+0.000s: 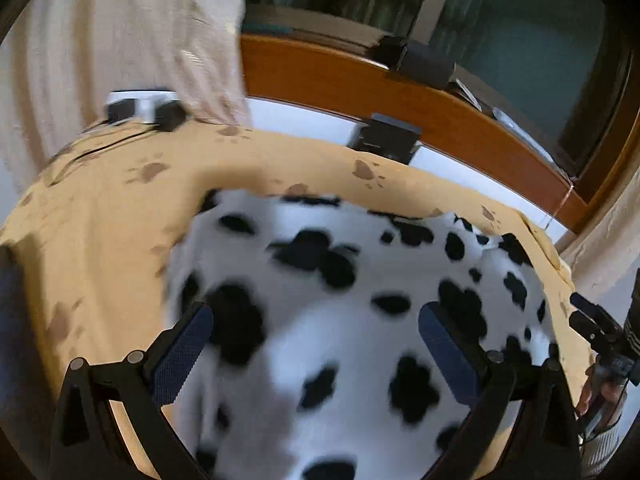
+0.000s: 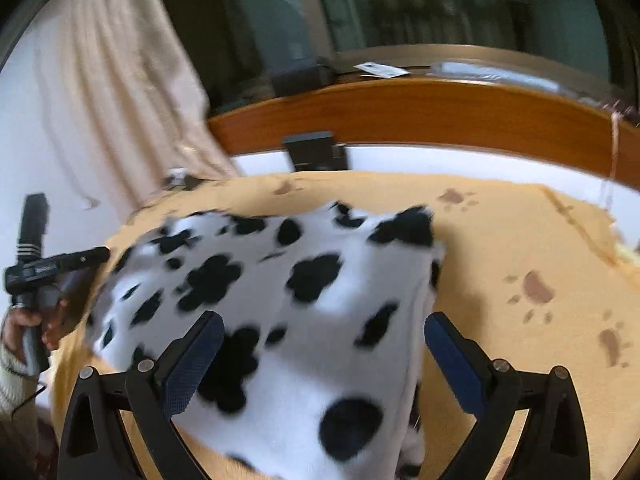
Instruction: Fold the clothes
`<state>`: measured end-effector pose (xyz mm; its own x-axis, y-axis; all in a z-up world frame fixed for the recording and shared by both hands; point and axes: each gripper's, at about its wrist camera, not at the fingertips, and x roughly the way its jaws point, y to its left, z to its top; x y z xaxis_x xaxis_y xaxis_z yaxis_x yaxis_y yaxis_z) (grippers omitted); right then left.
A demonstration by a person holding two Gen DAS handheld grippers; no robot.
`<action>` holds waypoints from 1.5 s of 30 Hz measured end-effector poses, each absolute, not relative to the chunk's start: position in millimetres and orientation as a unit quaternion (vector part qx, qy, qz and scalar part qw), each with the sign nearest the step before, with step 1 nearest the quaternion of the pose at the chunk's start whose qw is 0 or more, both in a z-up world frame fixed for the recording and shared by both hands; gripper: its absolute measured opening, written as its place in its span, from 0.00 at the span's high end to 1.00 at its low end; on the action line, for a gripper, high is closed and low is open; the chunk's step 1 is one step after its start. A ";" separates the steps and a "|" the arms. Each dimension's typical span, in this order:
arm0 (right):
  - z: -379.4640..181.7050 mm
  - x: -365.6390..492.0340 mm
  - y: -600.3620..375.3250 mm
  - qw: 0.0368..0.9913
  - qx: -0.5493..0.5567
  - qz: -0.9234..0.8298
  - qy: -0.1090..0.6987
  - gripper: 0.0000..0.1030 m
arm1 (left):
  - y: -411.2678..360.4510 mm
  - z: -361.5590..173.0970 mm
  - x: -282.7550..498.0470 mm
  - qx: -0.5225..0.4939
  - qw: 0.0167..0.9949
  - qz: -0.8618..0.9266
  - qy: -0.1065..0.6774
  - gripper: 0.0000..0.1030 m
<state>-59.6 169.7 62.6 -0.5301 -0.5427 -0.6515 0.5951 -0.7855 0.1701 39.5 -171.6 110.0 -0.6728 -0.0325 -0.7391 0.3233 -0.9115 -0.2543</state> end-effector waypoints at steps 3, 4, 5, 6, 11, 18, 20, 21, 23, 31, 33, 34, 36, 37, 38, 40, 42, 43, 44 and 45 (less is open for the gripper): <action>75.8 -72.5 141.1 0.287 0.347 -0.889 0.080 0.01 | -181.0 93.7 -6.8 0.430 0.113 -0.876 0.189 0.00; 75.3 -77.5 131.7 0.279 0.347 -0.890 0.094 0.01 | -183.1 87.3 -16.7 0.440 0.114 -0.869 0.195 0.00; 74.2 -82.5 121.9 0.274 0.347 -0.890 0.108 0.01 | -188.3 77.7 -25.7 0.450 0.122 -0.863 0.198 0.00; 69.5 -88.1 110.7 0.275 0.351 -0.887 0.117 0.01 | -193.5 68.1 -34.7 0.459 0.130 -0.856 0.200 0.00; 13.9 -126.2 85.4 0.254 0.421 -0.857 0.155 0.01 | -202.2 50.2 -33.4 0.453 0.139 -0.861 0.183 0.00; -0.2 -132.5 97.5 0.275 0.434 -0.848 0.133 0.01 | -183.0 47.4 -41.1 0.457 0.155 -0.869 0.110 0.00; 4.4 -129.7 102.8 0.281 0.426 -0.852 0.119 0.01 | -182.2 49.5 -40.4 0.452 0.149 -0.873 0.108 0.00; 13.1 -125.2 115.4 0.294 0.416 -0.856 0.084 0.01 | -182.8 52.9 -35.9 0.442 0.139 -0.879 0.115 0.00; 28.6 -116.8 140.2 0.298 0.398 -0.867 0.020 0.01 | -176.1 64.9 -24.6 0.420 0.119 -0.891 0.125 0.00; 35.5 -96.0 249.1 0.252 0.364 -0.895 -0.048 0.01 | -16.3 114.9 3.7 0.373 -0.044 -0.925 -0.060 0.00; 24.9 -90.8 264.3 0.267 0.368 -0.889 -0.057 0.01 | 34.5 115.5 11.3 0.359 -0.069 -0.920 -0.138 0.00; 19.9 -88.2 271.2 0.272 0.370 -0.886 -0.060 0.01 | 59.9 115.8 15.1 0.352 -0.081 -0.916 -0.177 0.00; 11.9 -83.8 278.8 0.271 0.365 -0.889 -0.058 0.01 | 106.2 108.5 22.6 0.344 -0.107 -0.900 -0.245 0.00; 11.5 -84.7 279.8 0.267 0.366 -0.890 -0.055 0.01 | 128.5 102.7 25.2 0.341 -0.116 -0.891 -0.278 0.00; 11.0 -85.6 280.9 0.264 0.366 -0.891 -0.053 0.01 | 141.8 97.8 25.8 0.337 -0.121 -0.885 -0.298 0.00; 14.3 -86.3 282.3 0.255 0.361 -0.896 -0.048 0.01 | 163.8 89.3 24.8 0.333 -0.129 -0.876 -0.325 0.00; 20.2 -84.0 291.7 0.239 0.353 -0.903 -0.052 0.01 | 179.1 82.6 21.4 0.336 -0.140 -0.869 -0.334 0.00; 22.0 -83.9 297.3 0.234 0.351 -0.905 -0.060 0.01 | 184.6 80.6 19.4 0.340 -0.151 -0.867 -0.332 0.00; 23.1 -84.8 302.0 0.230 0.351 -0.905 -0.070 0.01 | 189.2 79.3 17.4 0.343 -0.165 -0.865 -0.328 0.00; 23.6 -85.8 307.3 0.225 0.352 -0.905 -0.080 0.01 | 192.6 78.6 15.9 0.345 -0.176 -0.862 -0.326 0.00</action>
<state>-85.8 307.3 23.6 -0.6504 -0.4633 -0.6019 0.3508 -0.8861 0.3030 15.9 192.6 78.6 -0.6998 0.0794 -0.7099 -0.5293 -0.7250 0.4407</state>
